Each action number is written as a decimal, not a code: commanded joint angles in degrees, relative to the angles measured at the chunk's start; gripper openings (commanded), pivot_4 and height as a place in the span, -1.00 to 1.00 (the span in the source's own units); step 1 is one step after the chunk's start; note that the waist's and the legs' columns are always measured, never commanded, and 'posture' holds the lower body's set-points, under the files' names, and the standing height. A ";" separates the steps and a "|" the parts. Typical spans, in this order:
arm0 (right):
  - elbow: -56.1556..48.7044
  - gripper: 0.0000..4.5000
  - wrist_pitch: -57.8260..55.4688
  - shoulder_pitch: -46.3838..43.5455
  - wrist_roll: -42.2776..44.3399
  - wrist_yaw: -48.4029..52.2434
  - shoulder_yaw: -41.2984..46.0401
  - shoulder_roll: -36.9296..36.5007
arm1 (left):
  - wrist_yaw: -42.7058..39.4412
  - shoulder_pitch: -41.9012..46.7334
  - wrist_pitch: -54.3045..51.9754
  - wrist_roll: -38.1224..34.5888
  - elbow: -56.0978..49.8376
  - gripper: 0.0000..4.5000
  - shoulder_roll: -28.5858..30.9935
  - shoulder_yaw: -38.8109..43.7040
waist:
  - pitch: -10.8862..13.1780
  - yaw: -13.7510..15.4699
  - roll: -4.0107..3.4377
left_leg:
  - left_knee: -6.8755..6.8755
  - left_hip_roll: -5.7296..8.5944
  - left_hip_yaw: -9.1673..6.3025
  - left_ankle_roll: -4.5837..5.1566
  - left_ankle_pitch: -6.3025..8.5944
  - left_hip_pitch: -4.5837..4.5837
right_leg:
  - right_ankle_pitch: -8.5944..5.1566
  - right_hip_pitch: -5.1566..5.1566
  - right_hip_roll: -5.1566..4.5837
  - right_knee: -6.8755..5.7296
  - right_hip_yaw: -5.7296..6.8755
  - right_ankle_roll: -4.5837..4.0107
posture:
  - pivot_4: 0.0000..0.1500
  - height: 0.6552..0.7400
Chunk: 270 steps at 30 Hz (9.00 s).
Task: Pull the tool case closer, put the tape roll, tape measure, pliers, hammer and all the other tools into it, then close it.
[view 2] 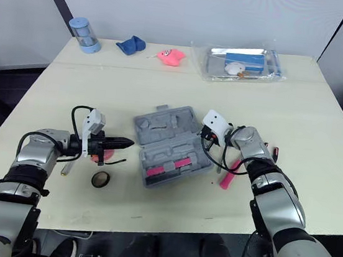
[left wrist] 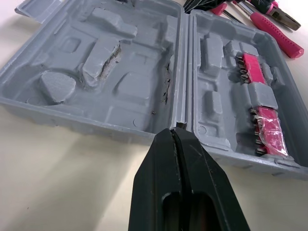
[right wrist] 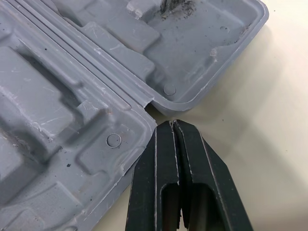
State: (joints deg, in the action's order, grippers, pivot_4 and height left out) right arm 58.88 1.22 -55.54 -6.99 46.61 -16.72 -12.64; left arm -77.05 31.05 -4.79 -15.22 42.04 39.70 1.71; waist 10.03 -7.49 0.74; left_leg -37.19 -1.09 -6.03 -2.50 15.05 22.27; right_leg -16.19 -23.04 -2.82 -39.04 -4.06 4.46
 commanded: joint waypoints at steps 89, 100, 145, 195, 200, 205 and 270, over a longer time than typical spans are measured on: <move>-56.85 -0.97 -32.57 30.06 7.24 26.08 -3.51 -14.82 | -7.87 -11.76 -2.00 4.03 -18.94 -1.00 -3.77 -8.12 | -0.04 2.29 0.00 | -0.22 0.09 -0.04 0.25 0.14 -0.13 | -0.01 0.02 -0.04 -0.47 0.00 0.00 | 1.00 1.00; -65.83 -0.97 -39.91 35.12 11.23 24.82 -3.47 -17.81 | -9.19 -12.05 -0.27 4.67 -18.83 -1.00 -3.96 -10.83 | -0.04 2.73 0.00 | -0.22 0.09 -0.04 0.26 0.14 -0.11 | -0.01 0.02 -0.03 -0.42 0.00 0.00 | 1.00 1.00; -68.47 -0.97 -42.67 37.24 17.53 19.61 -3.36 -21.80 | -7.43 -14.33 -3.68 4.44 -23.26 -1.00 -4.18 -11.55 | -0.04 3.73 0.01 | -0.23 0.09 -0.04 0.27 0.15 -0.11 | -0.02 0.07 -0.03 -0.36 0.01 0.00 | 1.00 1.00; -63.62 -0.97 -39.45 36.14 18.02 17.52 -2.97 -23.57 | -9.12 -14.66 -2.48 4.99 -20.96 -1.00 0.48 -12.16 | -0.04 3.55 0.01 | -0.23 0.08 -0.05 0.27 0.15 -0.13 | -0.02 0.09 -0.02 -0.37 0.02 0.00 | 1.00 1.00; -63.22 -0.97 -39.07 35.95 17.90 17.16 -2.91 -23.33 | -9.82 -15.55 -3.58 4.52 -22.90 -1.00 1.14 -12.34 | -0.04 3.56 0.01 | -0.23 0.08 -0.04 0.27 0.15 -0.13 | -0.02 0.09 -0.02 -0.36 0.02 0.00 | 1.00 1.00; -62.79 -0.97 -38.73 35.78 17.82 17.00 -3.14 -23.10 | -9.53 -16.21 -4.21 4.31 -24.11 -1.00 1.48 -12.19 | -0.04 3.62 0.01 | -0.23 0.07 -0.04 0.27 0.15 -0.13 | -0.02 0.09 -0.02 -0.36 0.02 0.00 | 1.00 1.00; -62.31 -0.18 -3.95 84.16 33.29 3.93 53.86 -17.93 | 14.06 -48.40 -3.83 -13.54 -22.01 0.21 3.45 35.28 | -0.06 5.04 0.08 | 0.03 -0.07 0.17 0.27 0.17 -0.47 | -0.04 0.60 -0.04 0.19 0.00 0.00 | 1.00 1.00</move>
State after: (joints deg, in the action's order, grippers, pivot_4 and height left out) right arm -3.31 -4.06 27.71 24.78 50.69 34.78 -30.95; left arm -63.26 -16.97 -10.37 -28.84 18.77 42.76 35.30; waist 9.97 -2.44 0.82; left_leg -37.17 -1.16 -5.86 -2.23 15.21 21.80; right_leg -16.24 -22.43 -2.86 -38.85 -4.05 4.46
